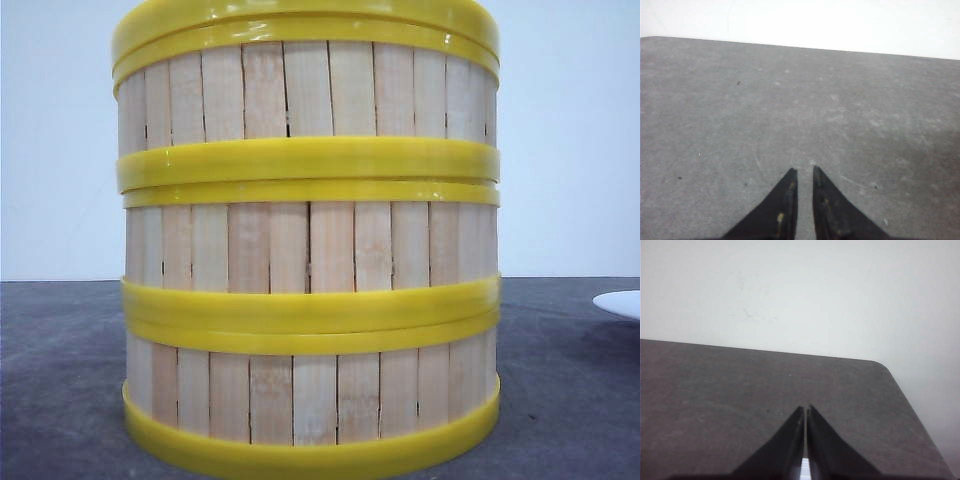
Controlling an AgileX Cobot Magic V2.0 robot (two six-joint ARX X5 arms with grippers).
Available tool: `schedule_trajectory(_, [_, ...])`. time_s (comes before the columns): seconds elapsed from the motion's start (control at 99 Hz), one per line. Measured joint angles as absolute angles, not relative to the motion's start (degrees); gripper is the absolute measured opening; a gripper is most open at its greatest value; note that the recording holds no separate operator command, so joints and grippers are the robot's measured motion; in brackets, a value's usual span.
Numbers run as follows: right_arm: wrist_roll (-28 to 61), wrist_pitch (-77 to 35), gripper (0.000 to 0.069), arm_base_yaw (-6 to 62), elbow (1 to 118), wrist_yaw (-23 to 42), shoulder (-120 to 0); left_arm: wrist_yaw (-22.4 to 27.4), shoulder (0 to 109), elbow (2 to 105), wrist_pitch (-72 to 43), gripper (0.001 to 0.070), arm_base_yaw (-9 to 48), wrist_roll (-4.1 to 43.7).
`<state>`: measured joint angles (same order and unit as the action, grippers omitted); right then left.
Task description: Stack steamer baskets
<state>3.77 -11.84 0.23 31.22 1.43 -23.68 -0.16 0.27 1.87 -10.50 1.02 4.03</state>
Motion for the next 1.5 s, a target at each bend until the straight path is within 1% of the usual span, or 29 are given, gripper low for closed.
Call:
schedule_trajectory(0.111, [4.1, -7.2, 0.0005, -1.8, 23.6, -0.3, -21.0, -0.2, 0.3, 1.9, -10.5, 0.0028, 1.0, 4.0])
schedule_trajectory(0.273, [4.3, -6.1, 0.0005, -3.0, 15.5, -0.3, -14.9, -0.2, 0.3, 1.9, -10.5, 0.0028, 1.0, 4.0])
schedule_trajectory(0.495, [3.9, -5.7, 0.0005, -3.5, 8.2, 0.2, -7.9, -0.2, 0.3, 1.9, -10.5, 0.0028, 1.0, 4.0])
schedule_trajectory(0.687, [0.7, -5.3, 0.0005, -3.5, 3.0, 1.4, -4.1, -0.1, 0.3, 1.9, -10.5, 0.0028, 1.0, 4.0])
schedule_trajectory(0.93, [-1.8, -6.5, 0.0005, -3.5, 0.8, 1.6, -0.4, -0.2, 0.3, 1.9, -10.5, 0.0028, 1.0, 4.0])
schedule_trajectory(1.495, [-2.0, -6.6, 0.0005, -3.4, 0.8, 1.5, -0.3, -0.2, 0.3, 1.9, -10.5, 0.0028, 1.0, 4.0])
